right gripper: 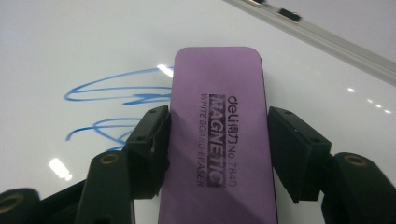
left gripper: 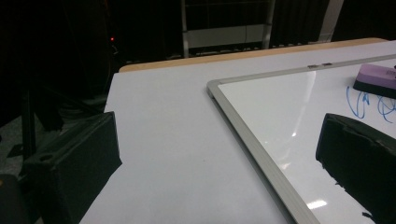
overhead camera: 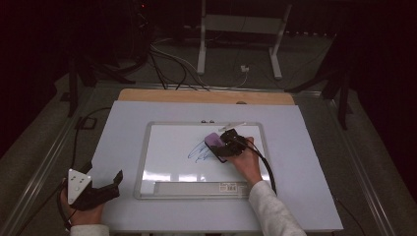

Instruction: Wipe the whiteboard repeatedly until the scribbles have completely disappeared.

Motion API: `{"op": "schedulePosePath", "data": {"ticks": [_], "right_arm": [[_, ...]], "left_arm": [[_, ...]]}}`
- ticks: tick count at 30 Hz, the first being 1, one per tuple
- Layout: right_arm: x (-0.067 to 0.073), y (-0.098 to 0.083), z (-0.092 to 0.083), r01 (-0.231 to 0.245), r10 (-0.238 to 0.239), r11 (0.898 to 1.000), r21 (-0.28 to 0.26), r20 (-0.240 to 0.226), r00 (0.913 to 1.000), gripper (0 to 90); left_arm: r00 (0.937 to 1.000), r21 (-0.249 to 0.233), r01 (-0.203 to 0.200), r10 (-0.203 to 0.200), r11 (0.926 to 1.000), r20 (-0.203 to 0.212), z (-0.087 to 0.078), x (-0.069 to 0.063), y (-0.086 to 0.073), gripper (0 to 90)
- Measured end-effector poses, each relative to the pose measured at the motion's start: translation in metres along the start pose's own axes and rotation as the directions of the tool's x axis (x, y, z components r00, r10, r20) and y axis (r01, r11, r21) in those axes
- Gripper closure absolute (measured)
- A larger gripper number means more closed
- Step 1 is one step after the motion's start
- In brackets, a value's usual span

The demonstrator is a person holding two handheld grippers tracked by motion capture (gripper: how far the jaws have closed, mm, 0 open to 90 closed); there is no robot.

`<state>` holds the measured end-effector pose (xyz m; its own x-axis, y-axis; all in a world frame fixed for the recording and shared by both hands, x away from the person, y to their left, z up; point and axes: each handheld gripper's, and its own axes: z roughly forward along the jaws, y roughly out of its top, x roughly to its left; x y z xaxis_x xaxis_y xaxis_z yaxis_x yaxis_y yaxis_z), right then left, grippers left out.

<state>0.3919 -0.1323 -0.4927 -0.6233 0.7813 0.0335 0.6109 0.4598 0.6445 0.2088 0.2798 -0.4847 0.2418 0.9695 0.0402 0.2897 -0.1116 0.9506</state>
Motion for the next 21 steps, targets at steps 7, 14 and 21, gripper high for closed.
{"op": "schedulePosePath", "data": {"ticks": [7,14,21], "right_arm": [[-0.016,-0.002,-0.004,-0.052,0.052,0.999,0.005,0.098,0.9939,41.3],[-0.012,-0.003,-0.004,-0.072,0.071,0.997,0.003,0.098,0.9926,41.4],[0.008,-0.001,-0.002,-0.01,0.01,1.0,0.004,0.073,0.9973,41.4]], "left_arm": [[1.0,0.001,0.001,-0.001,1.0,-0.001,0.0,0.0,0.0,0.5],[1.0,0.005,-0.001,0.001,1.0,0.0,0.001,-0.001,0.0,0.5],[1.0,0.002,-0.001,0.001,1.0,-0.002,0.0,0.0,0.0,0.5]]}}
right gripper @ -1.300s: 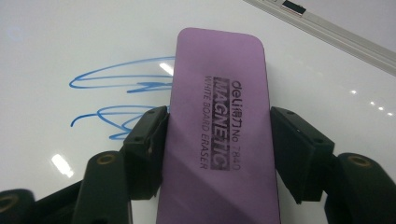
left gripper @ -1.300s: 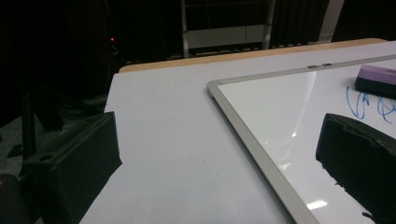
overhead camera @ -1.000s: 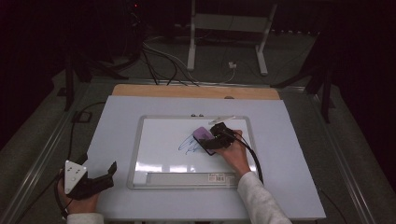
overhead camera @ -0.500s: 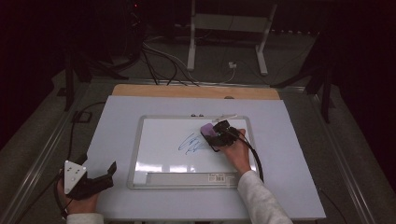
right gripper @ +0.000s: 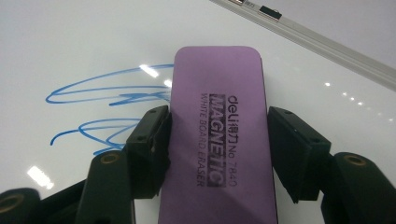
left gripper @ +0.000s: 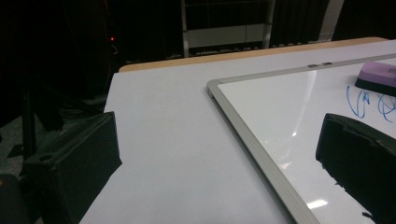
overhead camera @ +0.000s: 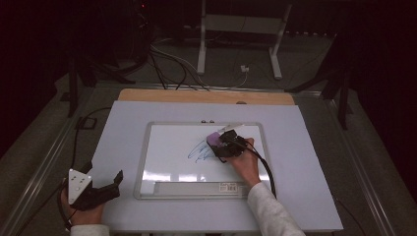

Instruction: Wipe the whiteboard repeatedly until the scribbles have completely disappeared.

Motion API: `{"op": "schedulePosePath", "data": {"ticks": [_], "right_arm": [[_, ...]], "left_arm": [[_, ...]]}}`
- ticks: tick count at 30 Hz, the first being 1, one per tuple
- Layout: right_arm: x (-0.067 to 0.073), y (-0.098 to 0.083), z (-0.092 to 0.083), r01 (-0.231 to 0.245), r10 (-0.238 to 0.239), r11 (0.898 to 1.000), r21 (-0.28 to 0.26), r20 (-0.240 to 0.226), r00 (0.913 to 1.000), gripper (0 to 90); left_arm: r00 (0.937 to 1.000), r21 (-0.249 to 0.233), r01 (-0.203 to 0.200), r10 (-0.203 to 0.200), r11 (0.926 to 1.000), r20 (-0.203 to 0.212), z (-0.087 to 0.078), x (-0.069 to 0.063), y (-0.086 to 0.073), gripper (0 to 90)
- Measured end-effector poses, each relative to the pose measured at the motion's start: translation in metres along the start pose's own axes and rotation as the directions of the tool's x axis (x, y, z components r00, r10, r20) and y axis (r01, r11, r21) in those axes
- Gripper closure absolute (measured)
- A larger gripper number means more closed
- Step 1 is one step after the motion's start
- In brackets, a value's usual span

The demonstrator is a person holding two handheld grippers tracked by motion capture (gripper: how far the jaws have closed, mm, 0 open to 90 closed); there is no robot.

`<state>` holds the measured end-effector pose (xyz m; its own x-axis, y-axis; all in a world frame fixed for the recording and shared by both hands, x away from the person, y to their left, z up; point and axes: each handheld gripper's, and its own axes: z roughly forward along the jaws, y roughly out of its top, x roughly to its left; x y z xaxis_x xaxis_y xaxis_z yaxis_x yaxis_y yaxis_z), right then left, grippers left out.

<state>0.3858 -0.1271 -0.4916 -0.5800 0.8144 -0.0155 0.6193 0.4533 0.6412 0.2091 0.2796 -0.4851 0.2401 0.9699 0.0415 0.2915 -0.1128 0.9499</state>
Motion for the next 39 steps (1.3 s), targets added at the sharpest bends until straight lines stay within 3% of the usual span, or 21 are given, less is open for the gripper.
{"op": "schedulePosePath", "data": {"ticks": [2,5,8,14,17,19,22,25,27,29,33,35,38,39], "right_arm": [[-0.003,0.0,0.0,-0.008,0.008,1.0,0.003,-0.007,0.9999,41.4],[-0.01,0.0,0.0,-0.018,0.018,1.0,0.002,0.052,0.9985,41.5],[-0.015,0.0,0.0,-0.053,0.052,0.999,0.003,0.049,0.9974,41.5],[0.004,0.0,-0.001,-0.006,0.006,1.0,0.006,0.007,1.0,41.5],[0.01,0.001,-0.001,0.025,-0.025,1.0,0.007,0.012,0.9996,41.4],[0.005,0.001,0.0,0.009,-0.009,1.0,0.007,0.004,1.0,41.4],[-0.006,0.002,0.001,-0.023,0.023,1.0,0.007,0.044,0.9988,41.4],[-0.013,0.002,0.001,-0.052,0.051,0.999,0.008,0.05,0.9974,41.5],[-0.011,0.001,0.001,-0.052,0.051,0.999,0.006,0.057,0.997,41.5],[-0.005,0.0,0.001,-0.048,0.047,0.999,0.006,0.023,0.9986,41.5],[0.014,0.001,0.001,0.002,-0.002,1.0,0.003,-0.013,0.9999,41.4],[0.019,0.002,0.001,0.028,-0.028,1.0,0.004,-0.007,0.9996,41.4],[0.013,0.002,0.002,0.014,-0.014,1.0,0.005,-0.015,0.9998,41.4],[0.011,0.003,0.002,0.009,-0.009,1.0,0.003,0.005,0.9999,41.5]], "left_arm": [[1.0,0.001,0.001,-0.001,1.0,0.001,0.0,0.0,0.0,0.5],[1.0,0.0,0.002,-0.002,1.0,0.0,0.0,0.0,0.0,0.5],[1.0,-0.001,0.002,-0.002,1.0,0.001,0.0,0.0,0.0,0.5],[1.0,0.002,-0.003,0.003,1.0,0.003,0.001,-0.001,0.0,0.5],[1.0,0.001,-0.001,0.001,1.0,0.001,0.0,0.0,0.0,0.5],[1.0,0.0,0.001,-0.001,1.0,0.001,0.0,0.0,0.0,0.5],[1.0,0.0,0.002,-0.002,1.0,0.0,0.0,0.0,0.0,0.5],[1.0,-0.001,0.002,-0.002,1.0,0.001,0.0,0.0,0.0,0.5],[1.0,0.003,0.002,-0.002,1.0,0.002,0.001,0.0,0.0,0.5],[1.0,0.005,-0.002,0.002,1.0,0.003,0.001,-0.001,0.0,0.5],[1.0,0.003,-0.002,0.002,1.0,0.003,0.001,-0.001,0.0,0.5],[1.0,0.002,-0.001,0.001,1.0,0.002,0.0,-0.001,0.0,0.5],[1.0,0.0,0.0,0.0,1.0,0.001,0.0,0.0,0.0,0.5],[1.0,0.0,0.0,0.0,1.0,0.001,0.0,0.0,0.0,0.5]]}}
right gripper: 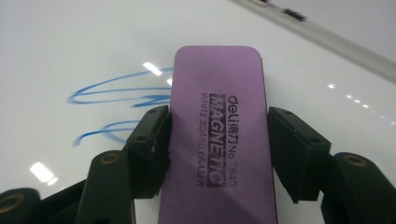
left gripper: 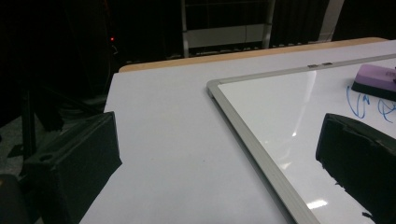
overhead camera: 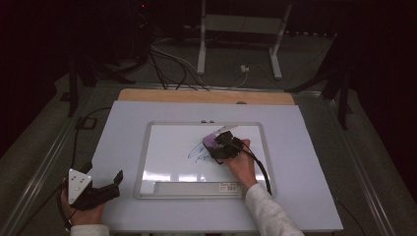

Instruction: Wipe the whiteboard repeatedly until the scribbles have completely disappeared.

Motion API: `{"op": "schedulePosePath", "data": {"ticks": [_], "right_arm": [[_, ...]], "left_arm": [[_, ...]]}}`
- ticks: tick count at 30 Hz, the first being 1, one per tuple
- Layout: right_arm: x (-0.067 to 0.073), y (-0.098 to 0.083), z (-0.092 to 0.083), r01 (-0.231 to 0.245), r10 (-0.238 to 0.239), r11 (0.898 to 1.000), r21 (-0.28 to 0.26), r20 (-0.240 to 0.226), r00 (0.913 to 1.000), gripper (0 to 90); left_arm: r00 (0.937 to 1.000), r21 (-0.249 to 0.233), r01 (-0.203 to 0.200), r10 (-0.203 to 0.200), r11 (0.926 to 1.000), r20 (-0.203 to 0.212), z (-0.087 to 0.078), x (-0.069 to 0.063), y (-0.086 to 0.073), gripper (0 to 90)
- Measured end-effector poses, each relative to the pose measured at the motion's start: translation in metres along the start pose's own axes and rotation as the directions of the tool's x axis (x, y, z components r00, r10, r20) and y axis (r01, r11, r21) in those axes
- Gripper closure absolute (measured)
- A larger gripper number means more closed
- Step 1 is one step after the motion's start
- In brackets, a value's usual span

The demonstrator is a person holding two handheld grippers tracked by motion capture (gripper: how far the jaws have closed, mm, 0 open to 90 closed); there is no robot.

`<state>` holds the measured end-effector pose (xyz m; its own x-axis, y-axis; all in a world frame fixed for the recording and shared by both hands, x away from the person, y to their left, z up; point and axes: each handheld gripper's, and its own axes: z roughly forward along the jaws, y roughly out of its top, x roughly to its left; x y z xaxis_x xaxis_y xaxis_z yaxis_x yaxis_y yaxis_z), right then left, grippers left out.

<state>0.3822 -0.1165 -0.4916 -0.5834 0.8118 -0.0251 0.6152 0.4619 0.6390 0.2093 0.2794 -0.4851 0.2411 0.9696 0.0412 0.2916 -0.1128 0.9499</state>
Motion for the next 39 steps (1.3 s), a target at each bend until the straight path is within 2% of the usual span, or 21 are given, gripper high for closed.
{"op": "schedulePosePath", "data": {"ticks": [4,6,9,12,16,18,21,23,24,25,29,31,33,37,39], "right_arm": [[-0.014,0.003,0.003,-0.057,0.057,0.998,0.0,0.049,0.9972,41.5],[-0.018,0.004,0.005,-0.077,0.077,0.997,0.001,0.049,0.9958,41.4],[-0.015,0.009,0.009,-0.067,0.067,0.998,0.001,0.051,0.9965,41.4],[-0.006,0.012,0.012,-0.054,0.054,0.999,0.002,0.009,0.9985,41.4],[0.007,0.015,0.011,0.009,-0.009,1.0,0.012,-0.01,0.9999,41.4],[0.005,0.015,0.012,0.004,-0.004,1.0,0.014,-0.014,0.9999,41.4],[-0.005,0.016,0.013,-0.026,0.025,1.0,0.012,0.04,0.9989,41.5],[-0.01,0.017,0.014,-0.065,0.065,0.998,0.012,0.034,0.9973,41.4],[-0.01,0.017,0.014,-0.067,0.067,0.998,0.012,0.036,0.9971,41.4],[-0.008,0.017,0.014,-0.057,0.056,0.998,0.012,0.04,0.9976,41.4],[0.004,0.017,0.013,-0.009,0.009,1.0,0.018,-0.012,0.9999,41.4],[0.008,0.017,0.013,0.01,-0.01,1.0,0.02,-0.014,0.9998,41.4],[0.006,0.018,0.013,0.006,-0.006,1.0,0.023,-0.019,0.9998,41.4],[-0.006,0.018,0.014,-0.034,0.033,0.999,0.019,0.065,0.9973,41.4],[-0.008,0.017,0.014,-0.061,0.06,0.998,0.013,0.064,0.9962,41.4]], "left_arm": [[1.0,0.002,0.0,0.0,1.0,0.002,0.0,0.0,0.0,0.5],[1.0,0.002,0.001,-0.001,1.0,0.002,0.001,0.0,0.0,0.5],[1.0,0.001,0.001,-0.001,1.0,0.003,0.0,0.0,0.0,0.5],[1.0,-0.001,0.002,-0.002,1.0,0.002,0.0,0.0,0.0,0.5],[1.0,0.0,0.002,-0.002,1.0,0.002,0.0,0.0,0.0,0.5],[1.0,-0.002,0.003,-0.003,1.0,0.004,-0.001,0.0,0.0,0.5],[1.0,-0.001,0.003,-0.003,1.0,0.003,0.0,0.0,0.0,0.5],[1.0,-0.001,0.004,-0.004,1.0,0.004,0.0,0.0,0.0,0.5],[1.0,-0.001,0.004,-0.004,1.0,0.004,0.0,0.0,0.0,0.5],[1.0,0.0,0.004,-0.004,1.0,0.005,0.0,0.0,0.0,0.5],[1.0,-0.002,0.001,-0.001,1.0,0.005,0.0,0.0,0.0,0.5],[1.0,-0.001,0.0,0.0,1.0,0.004,0.0,0.0,0.0,0.5],[1.0,-0.001,0.002,-0.002,1.0,0.004,0.0,0.0,0.0,0.5],[1.0,-0.001,0.004,-0.004,1.0,0.004,0.0,0.001,0.0,0.5],[1.0,0.0,0.004,-0.004,1.0,0.005,0.001,0.0,0.0,0.5]]}}
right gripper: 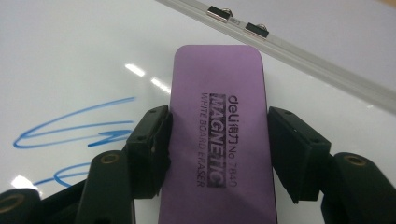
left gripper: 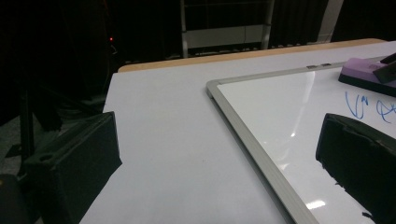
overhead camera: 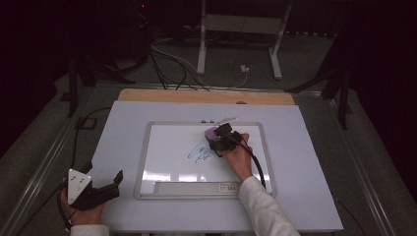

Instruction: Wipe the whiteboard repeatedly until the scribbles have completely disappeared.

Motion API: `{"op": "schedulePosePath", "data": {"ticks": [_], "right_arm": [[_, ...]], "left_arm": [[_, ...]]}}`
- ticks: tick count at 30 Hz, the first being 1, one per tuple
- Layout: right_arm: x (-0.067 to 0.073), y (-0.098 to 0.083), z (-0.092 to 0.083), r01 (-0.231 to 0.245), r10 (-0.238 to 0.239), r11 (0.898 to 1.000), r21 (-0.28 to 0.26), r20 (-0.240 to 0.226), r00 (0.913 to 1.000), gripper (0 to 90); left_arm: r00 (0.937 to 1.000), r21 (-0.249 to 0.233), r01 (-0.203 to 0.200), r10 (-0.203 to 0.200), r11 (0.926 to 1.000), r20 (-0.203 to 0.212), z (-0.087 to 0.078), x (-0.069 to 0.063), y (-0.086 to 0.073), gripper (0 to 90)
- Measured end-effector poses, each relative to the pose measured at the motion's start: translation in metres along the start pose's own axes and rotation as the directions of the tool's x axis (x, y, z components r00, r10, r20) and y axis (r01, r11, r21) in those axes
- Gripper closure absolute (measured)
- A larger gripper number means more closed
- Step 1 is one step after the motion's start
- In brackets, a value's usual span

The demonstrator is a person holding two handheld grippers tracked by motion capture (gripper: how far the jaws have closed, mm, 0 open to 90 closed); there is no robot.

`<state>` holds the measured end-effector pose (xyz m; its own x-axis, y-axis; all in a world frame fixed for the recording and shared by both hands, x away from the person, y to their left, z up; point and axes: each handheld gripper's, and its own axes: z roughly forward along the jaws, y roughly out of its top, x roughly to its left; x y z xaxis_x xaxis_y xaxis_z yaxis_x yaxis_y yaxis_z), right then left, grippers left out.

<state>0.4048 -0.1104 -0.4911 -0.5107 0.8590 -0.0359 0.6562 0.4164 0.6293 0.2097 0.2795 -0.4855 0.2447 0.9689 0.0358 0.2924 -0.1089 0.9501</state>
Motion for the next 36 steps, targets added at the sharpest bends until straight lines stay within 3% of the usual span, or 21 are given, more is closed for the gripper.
{"op": "schedulePosePath", "data": {"ticks": [2,7,9,11,15,17,19,21,25,28,29,32,34,36], "right_arm": [[0.005,-0.001,-0.001,0.015,-0.015,1.0,-0.002,-0.006,0.9999,41.5],[0.026,-0.003,-0.002,0.054,-0.054,0.999,-0.004,-0.114,0.992,41.4],[0.031,-0.003,-0.004,0.086,-0.086,0.996,-0.007,-0.118,0.9893,41.5],[0.029,-0.003,-0.003,0.086,-0.086,0.996,-0.005,-0.121,0.9889,41.4],[0.017,-0.001,-0.001,0.057,-0.058,0.998,-0.008,-0.019,0.9982,41.4],[0.014,-0.002,-0.001,0.028,-0.028,1.0,-0.01,-0.022,0.9994,41.4],[0.019,-0.003,-0.002,0.042,-0.042,0.999,-0.012,-0.019,0.9989,41.4],[0.024,-0.004,-0.003,0.052,-0.052,0.999,-0.013,-0.064,0.9966,41.4],[0.035,-0.006,-0.006,0.091,-0.093,0.996,-0.019,-0.083,0.9922,41.4],[0.035,-0.006,-0.006,0.098,-0.099,0.995,-0.017,-0.09,0.991,41.5],[0.033,-0.005,-0.005,0.096,-0.097,0.995,-0.018,-0.088,0.9914,41.4],[0.026,-0.003,-0.004,0.1,-0.1,0.995,-0.016,0.007,0.995,41.4],[0.02,-0.003,-0.003,0.057,-0.057,0.998,-0.01,0.004,0.9984,41.5],[0.023,-0.004,-0.004,0.061,-0.061,0.998,-0.013,0.01,0.9981,41.4]], "left_arm": [[1.0,0.004,-0.004,0.004,1.0,0.002,0.0,0.0,0.0,0.5],[1.0,-0.002,-0.003,0.003,1.0,-0.001,-0.001,0.0,0.0,0.5],[1.0,-0.001,-0.002,0.002,1.0,-0.001,0.0,0.0,0.0,0.5],[1.0,-0.001,-0.002,0.002,1.0,-0.001,-0.001,0.0,0.0,0.5],[1.0,-0.003,-0.001,0.001,1.0,0.0,-0.001,0.0,0.0,0.5],[1.0,0.0,0.0,0.0,1.0,0.0,0.0,0.0,0.0,0.5],[1.0,0.001,-0.001,0.001,1.0,0.0,0.0,0.0,0.0,0.5],[1.0,0.002,-0.004,0.004,1.0,0.002,0.0,-0.001,0.0,0.5],[1.0,0.001,-0.005,0.005,1.0,0.001,0.0,-0.001,0.0,0.5],[1.0,0.002,-0.004,0.004,1.0,0.001,0.0,-0.001,0.0,0.5],[1.0,0.001,-0.005,0.005,1.0,-0.001,0.0,-0.001,0.0,0.5],[1.0,-0.001,-0.003,0.003,1.0,-0.002,0.0,0.0,0.0,0.5],[1.0,0.001,-0.001,0.001,1.0,0.0,0.0,0.0,0.0,0.5],[1.0,0.005,-0.004,0.004,1.0,0.002,0.001,0.0,0.0,0.5]]}}
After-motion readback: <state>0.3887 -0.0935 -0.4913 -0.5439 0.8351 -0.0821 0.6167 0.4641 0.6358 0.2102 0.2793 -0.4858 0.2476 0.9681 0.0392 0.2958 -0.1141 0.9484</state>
